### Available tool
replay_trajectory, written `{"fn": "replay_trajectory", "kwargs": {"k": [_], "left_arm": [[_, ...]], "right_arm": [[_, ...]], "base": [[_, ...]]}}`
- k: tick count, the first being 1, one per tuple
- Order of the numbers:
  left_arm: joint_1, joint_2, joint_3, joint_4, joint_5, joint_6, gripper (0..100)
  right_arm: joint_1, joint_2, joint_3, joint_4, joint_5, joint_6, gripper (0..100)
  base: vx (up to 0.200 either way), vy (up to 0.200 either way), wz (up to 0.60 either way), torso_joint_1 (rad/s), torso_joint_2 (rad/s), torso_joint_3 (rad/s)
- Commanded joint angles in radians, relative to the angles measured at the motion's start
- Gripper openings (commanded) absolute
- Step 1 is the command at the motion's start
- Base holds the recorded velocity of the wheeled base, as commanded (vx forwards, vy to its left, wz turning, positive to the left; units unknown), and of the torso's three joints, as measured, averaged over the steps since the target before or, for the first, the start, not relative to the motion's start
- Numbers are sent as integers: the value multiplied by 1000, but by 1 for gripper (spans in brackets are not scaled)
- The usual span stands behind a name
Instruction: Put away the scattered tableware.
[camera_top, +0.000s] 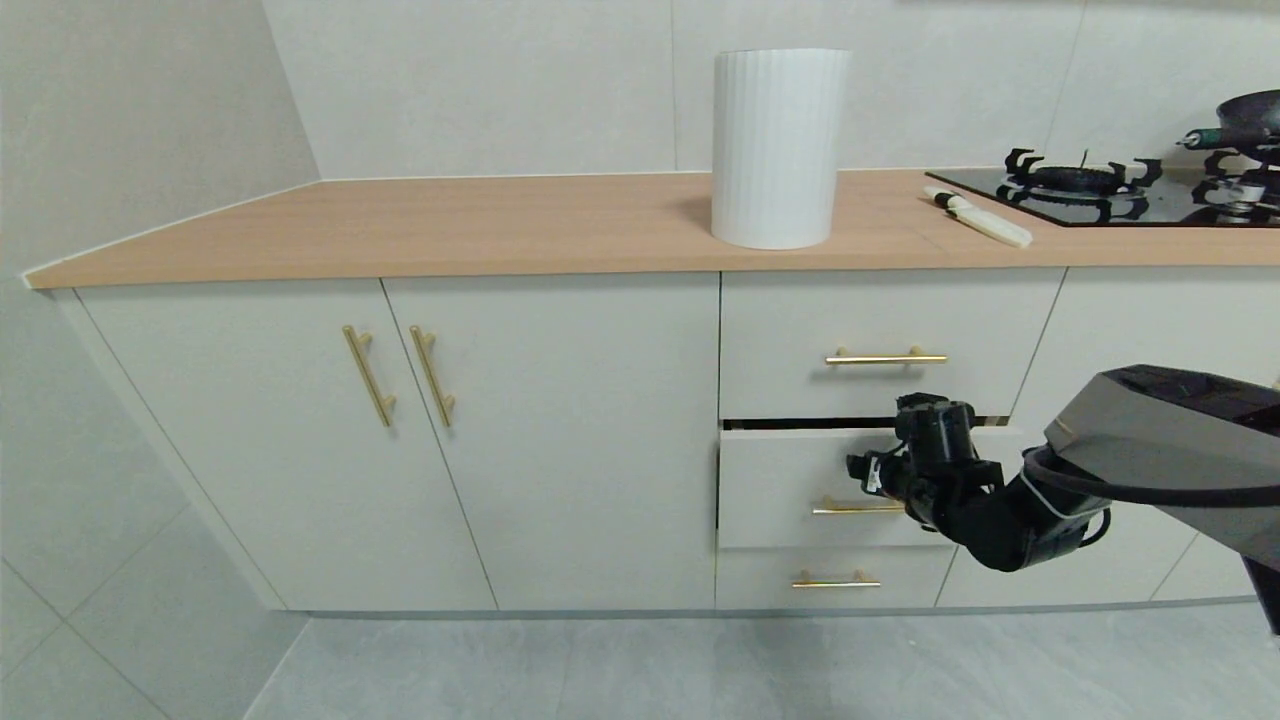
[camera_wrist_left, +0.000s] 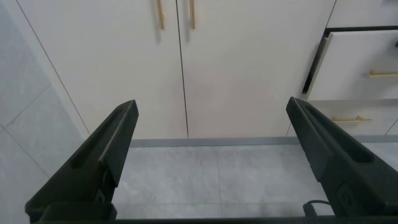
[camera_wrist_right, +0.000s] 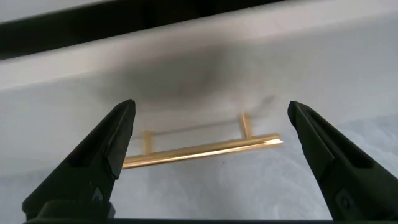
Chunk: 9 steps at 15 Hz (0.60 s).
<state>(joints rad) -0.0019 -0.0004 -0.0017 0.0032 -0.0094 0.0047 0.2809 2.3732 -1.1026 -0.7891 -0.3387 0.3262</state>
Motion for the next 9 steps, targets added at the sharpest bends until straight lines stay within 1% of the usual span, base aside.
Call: {"fn": "replay_trajectory", "kwargs": {"k": [1,9], "left_arm": [[0,0,0,0,0,0,100],[0,0,0,0,0,0,100]], "right_arm": [[-8,34,-25,-4,-9,8,100],[-40,83,-148,-10,-17,96,100]], "base": [[0,0,0,0,0,0],[0,0,0,0,0,0]]}}
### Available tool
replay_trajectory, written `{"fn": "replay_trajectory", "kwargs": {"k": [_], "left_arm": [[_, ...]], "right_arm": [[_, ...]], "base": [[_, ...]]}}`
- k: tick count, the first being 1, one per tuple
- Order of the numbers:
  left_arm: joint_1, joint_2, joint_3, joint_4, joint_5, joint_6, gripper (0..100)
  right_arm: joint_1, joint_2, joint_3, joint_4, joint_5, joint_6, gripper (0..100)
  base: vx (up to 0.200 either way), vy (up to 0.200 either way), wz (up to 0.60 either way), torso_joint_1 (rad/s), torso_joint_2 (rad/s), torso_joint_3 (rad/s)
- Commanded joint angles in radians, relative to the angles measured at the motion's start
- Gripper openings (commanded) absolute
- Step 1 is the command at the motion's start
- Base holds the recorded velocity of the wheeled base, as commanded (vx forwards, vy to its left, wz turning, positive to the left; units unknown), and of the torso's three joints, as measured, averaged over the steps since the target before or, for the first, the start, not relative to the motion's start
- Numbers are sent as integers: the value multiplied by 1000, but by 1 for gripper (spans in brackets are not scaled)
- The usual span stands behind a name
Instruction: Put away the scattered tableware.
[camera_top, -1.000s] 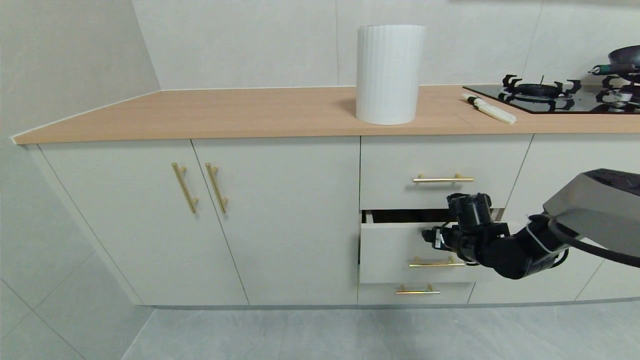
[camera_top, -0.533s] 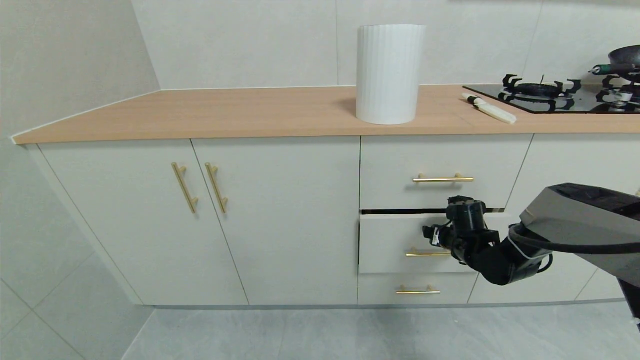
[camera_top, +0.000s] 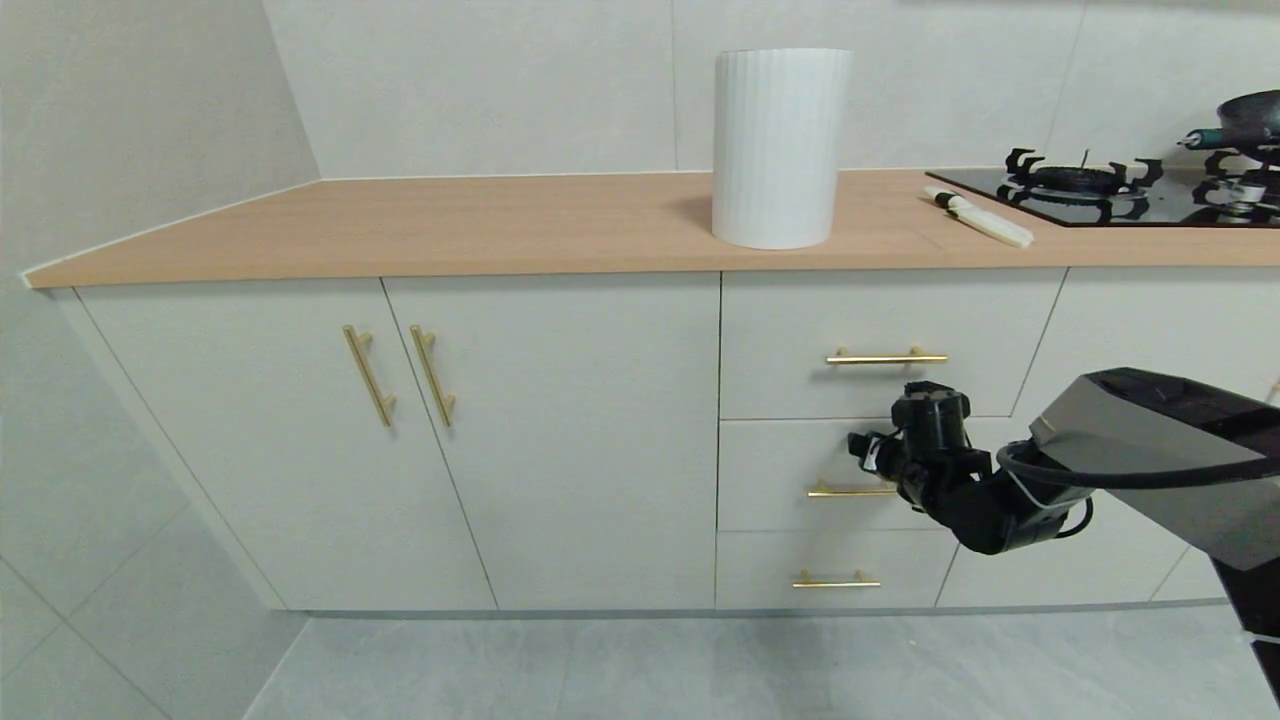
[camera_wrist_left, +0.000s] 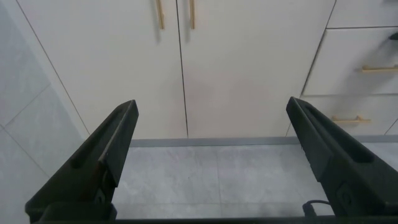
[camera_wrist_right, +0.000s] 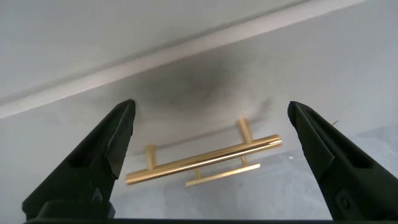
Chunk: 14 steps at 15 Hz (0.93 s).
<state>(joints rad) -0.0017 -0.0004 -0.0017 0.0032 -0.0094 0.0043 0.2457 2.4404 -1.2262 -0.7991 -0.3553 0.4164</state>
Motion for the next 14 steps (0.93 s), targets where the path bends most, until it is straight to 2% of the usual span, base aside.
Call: {"fn": "replay_trajectory", "kwargs": {"k": [1,6,8,10,11,14], "left_arm": [[0,0,0,0,0,0,100],[0,0,0,0,0,0,100],[0,0,0,0,0,0,100],[0,0,0,0,0,0,100],[0,0,0,0,0,0,100],[0,0,0,0,0,0,100]], "right_arm": [[-6,20,-36,1,-4,15,100],[-10,34,-69,0,-31,32,100],[-6,-4,-29,1,-34,32,100],[3,-118,106,1,-33,27,100],[9,-244,234,5,-22,21,100],[13,-474,404,9,-33,-42,100]], "base": [[0,0,0,0,0,0],[0,0,0,0,0,0],[0,0,0,0,0,0],[0,0,0,0,0,0],[0,0,0,0,0,0],[0,0,0,0,0,0]]}}
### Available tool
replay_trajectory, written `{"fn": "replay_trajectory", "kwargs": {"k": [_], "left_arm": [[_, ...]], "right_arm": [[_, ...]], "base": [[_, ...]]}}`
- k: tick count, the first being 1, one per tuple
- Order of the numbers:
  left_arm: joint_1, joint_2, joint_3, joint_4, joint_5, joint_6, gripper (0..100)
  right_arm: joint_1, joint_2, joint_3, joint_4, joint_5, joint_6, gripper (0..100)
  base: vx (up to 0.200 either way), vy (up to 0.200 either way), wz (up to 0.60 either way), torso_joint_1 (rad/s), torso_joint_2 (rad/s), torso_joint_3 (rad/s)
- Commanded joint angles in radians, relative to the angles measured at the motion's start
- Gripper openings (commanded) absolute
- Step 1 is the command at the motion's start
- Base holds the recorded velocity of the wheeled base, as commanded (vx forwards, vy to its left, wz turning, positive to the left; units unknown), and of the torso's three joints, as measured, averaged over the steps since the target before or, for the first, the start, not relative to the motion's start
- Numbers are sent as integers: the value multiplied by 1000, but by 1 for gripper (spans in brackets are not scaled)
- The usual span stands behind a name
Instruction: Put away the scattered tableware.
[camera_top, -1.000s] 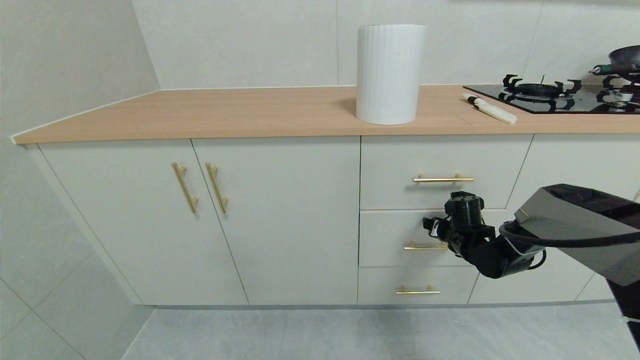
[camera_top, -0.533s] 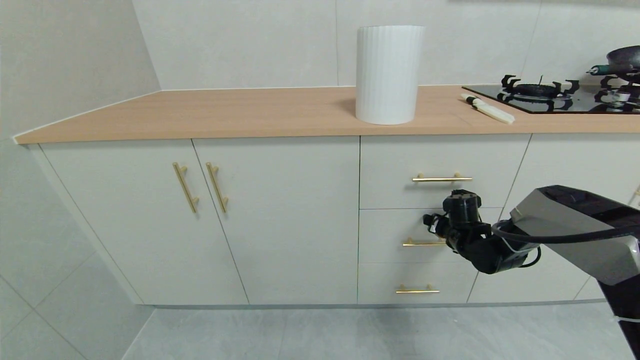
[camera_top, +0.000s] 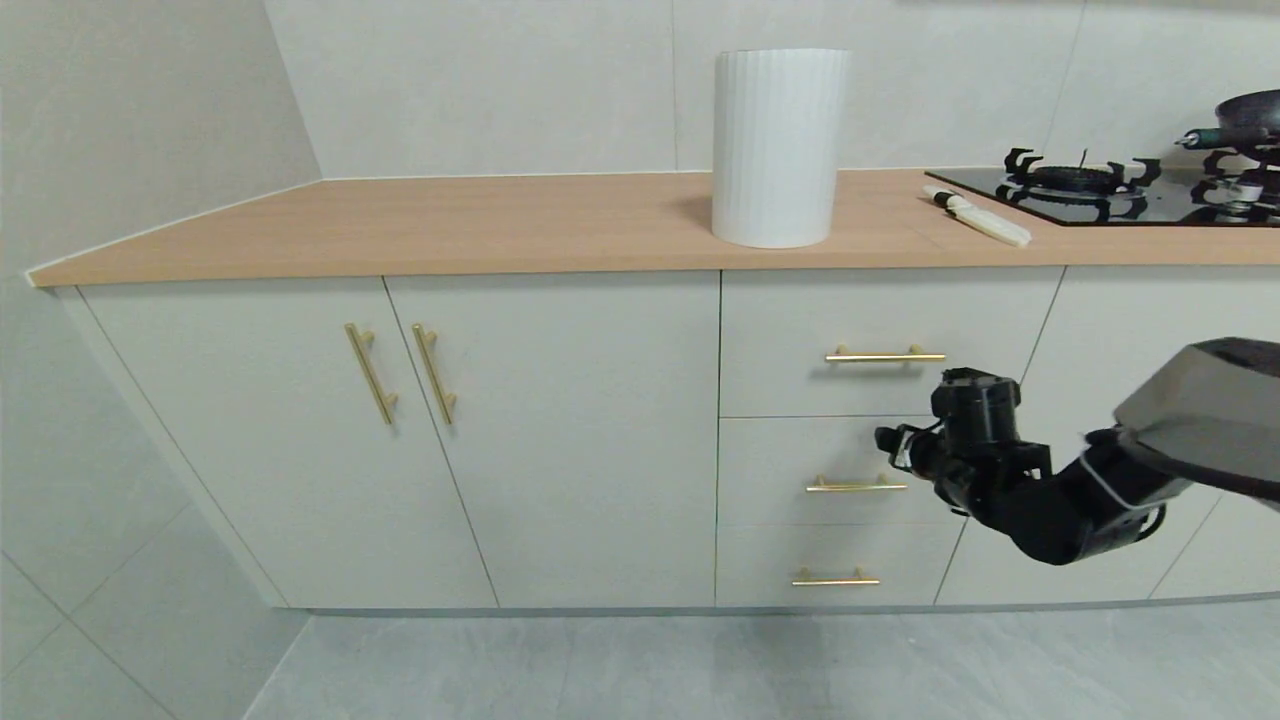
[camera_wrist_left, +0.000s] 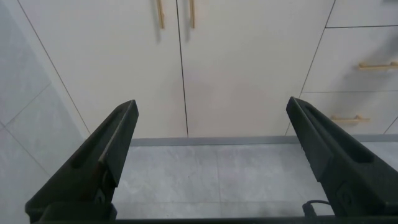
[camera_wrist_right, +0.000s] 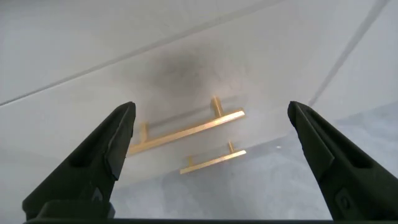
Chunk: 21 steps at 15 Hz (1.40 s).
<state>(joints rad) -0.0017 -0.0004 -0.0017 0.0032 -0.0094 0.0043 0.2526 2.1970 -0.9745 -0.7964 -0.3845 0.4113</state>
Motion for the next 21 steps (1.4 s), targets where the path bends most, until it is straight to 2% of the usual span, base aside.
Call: {"fn": "replay_trajectory", "kwargs": {"k": [1,3,7,8,9,10,12,15,16,17,19,21], "left_arm": [[0,0,0,0,0,0,100],[0,0,0,0,0,0,100],[0,0,0,0,0,0,100],[0,0,0,0,0,0,100],[0,0,0,0,0,0,100],[0,0,0,0,0,0,100],[0,0,0,0,0,0,100],[0,0,0,0,0,0,100],[0,0,0,0,0,0,100],[0,0,0,0,0,0,100],[0,0,0,0,0,0,100],[0,0,0,0,0,0,100]], "right_arm": [[7,-422,258,6,-25,-71,100],[7,-683,381,6,-54,-132,100],[5,-1159,593,17,-91,-348,100],[-10,-1363,649,95,-117,-470,100],[-35,-1487,658,187,-136,-513,100],[-59,-1580,657,284,-136,-520,100],[-148,-1812,622,562,-131,-523,100],[-176,-2065,608,810,-108,-525,100],[-182,-2108,608,853,-113,-528,100],[-219,-2125,611,858,-105,-526,100],[-237,-2160,635,864,-74,-526,100],[-253,-2197,709,853,-27,-513,100]], "base": [[0,0,0,0,0,0],[0,0,0,0,0,0],[0,0,0,0,0,0],[0,0,0,0,0,0],[0,0,0,0,0,0],[0,0,0,0,0,0],[0,0,0,0,0,0],[0,0,0,0,0,0],[0,0,0,0,0,0],[0,0,0,0,0,0],[0,0,0,0,0,0],[0,0,0,0,0,0]]}}
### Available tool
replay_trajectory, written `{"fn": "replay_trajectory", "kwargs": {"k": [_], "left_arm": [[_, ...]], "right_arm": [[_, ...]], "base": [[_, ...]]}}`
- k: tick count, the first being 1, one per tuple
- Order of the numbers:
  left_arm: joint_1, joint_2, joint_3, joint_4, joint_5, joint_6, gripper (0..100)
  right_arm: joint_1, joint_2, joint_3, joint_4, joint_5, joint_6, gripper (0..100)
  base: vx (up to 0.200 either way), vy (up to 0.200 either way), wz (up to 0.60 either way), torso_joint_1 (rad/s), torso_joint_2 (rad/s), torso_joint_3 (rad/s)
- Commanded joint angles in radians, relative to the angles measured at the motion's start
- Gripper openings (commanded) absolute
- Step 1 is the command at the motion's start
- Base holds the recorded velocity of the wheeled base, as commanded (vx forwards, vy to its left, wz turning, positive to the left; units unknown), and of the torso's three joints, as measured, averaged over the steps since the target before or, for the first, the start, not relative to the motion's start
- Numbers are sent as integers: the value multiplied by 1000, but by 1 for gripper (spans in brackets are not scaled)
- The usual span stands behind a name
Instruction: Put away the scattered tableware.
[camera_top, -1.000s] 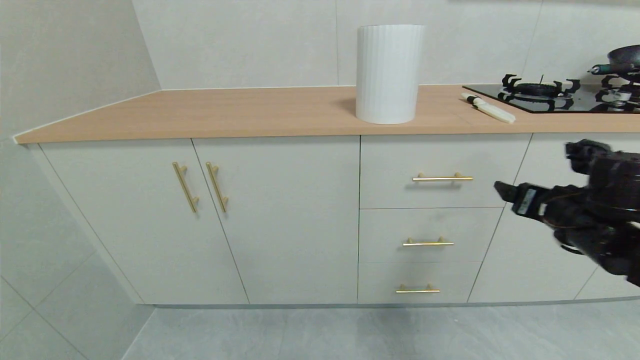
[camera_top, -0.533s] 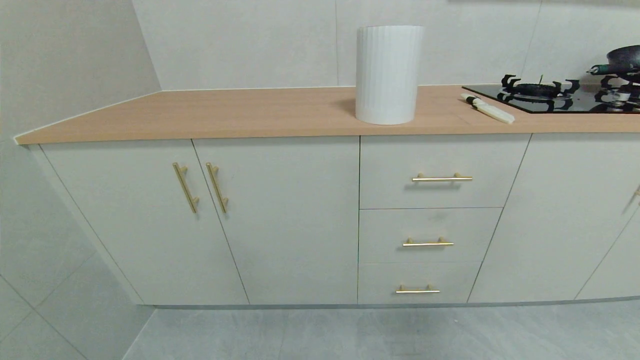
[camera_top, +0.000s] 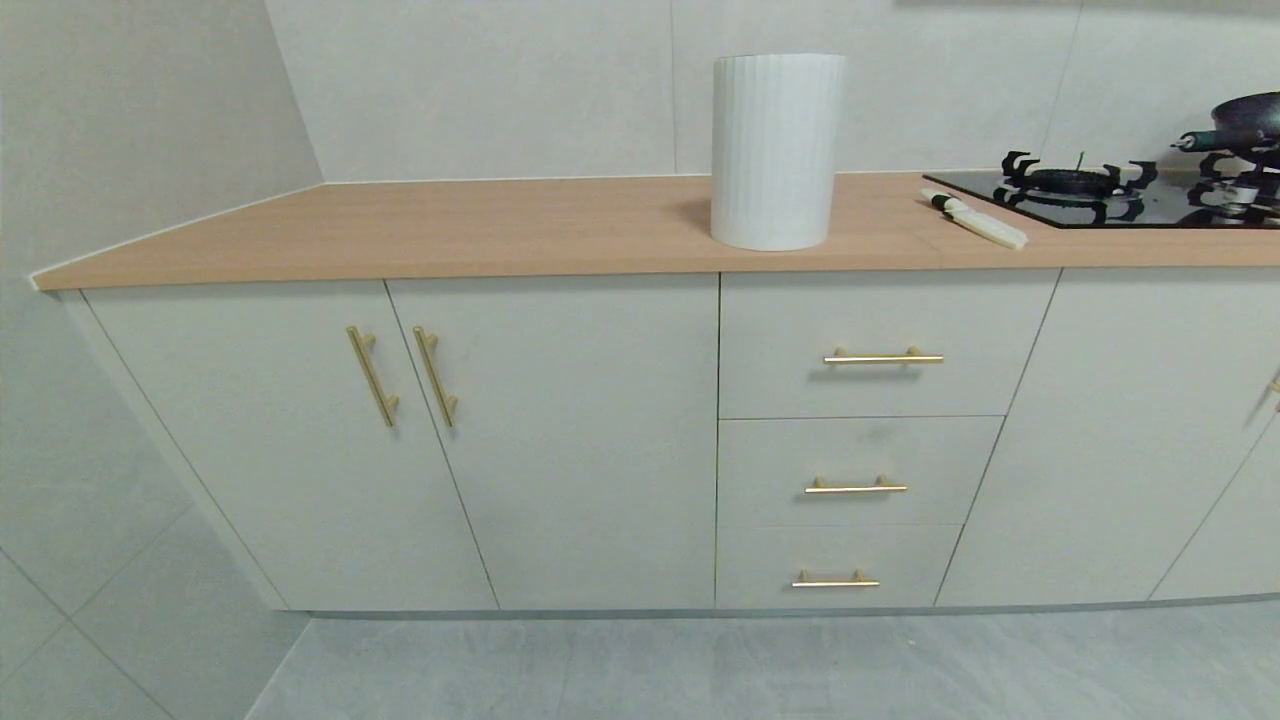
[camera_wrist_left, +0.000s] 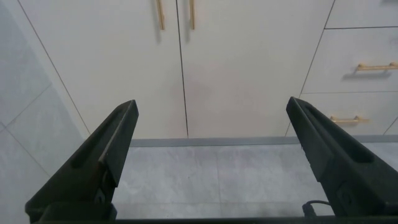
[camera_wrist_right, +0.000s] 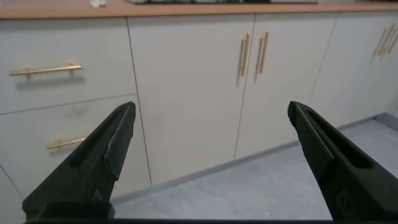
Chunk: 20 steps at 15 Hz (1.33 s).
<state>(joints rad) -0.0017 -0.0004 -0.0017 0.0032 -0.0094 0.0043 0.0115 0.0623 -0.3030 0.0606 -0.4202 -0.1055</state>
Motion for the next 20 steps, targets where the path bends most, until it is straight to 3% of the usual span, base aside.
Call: {"fn": "replay_trajectory", "kwargs": {"k": [1,4,5,7,13,15,20], "left_arm": [[0,0,0,0,0,0,100],[0,0,0,0,0,0,100],[0,0,0,0,0,0,100],[0,0,0,0,0,0,100],[0,0,0,0,0,0,100],[0,0,0,0,0,0,100],[0,0,0,0,0,3,100]], "right_arm": [[-11,-62,64,-13,18,33,100],[-11,-62,208,-81,288,170,100],[-11,-62,243,-111,325,173,100],[-11,-62,303,-157,340,170,100],[-11,-62,303,-105,480,148,100],[-13,-61,301,-42,482,92,100],[-13,-62,303,-59,477,107,100]], "base": [[0,0,0,0,0,0],[0,0,0,0,0,0],[0,0,0,0,0,0],[0,0,0,0,0,0],[0,0,0,0,0,0],[0,0,0,0,0,0],[0,0,0,0,0,0]]}}
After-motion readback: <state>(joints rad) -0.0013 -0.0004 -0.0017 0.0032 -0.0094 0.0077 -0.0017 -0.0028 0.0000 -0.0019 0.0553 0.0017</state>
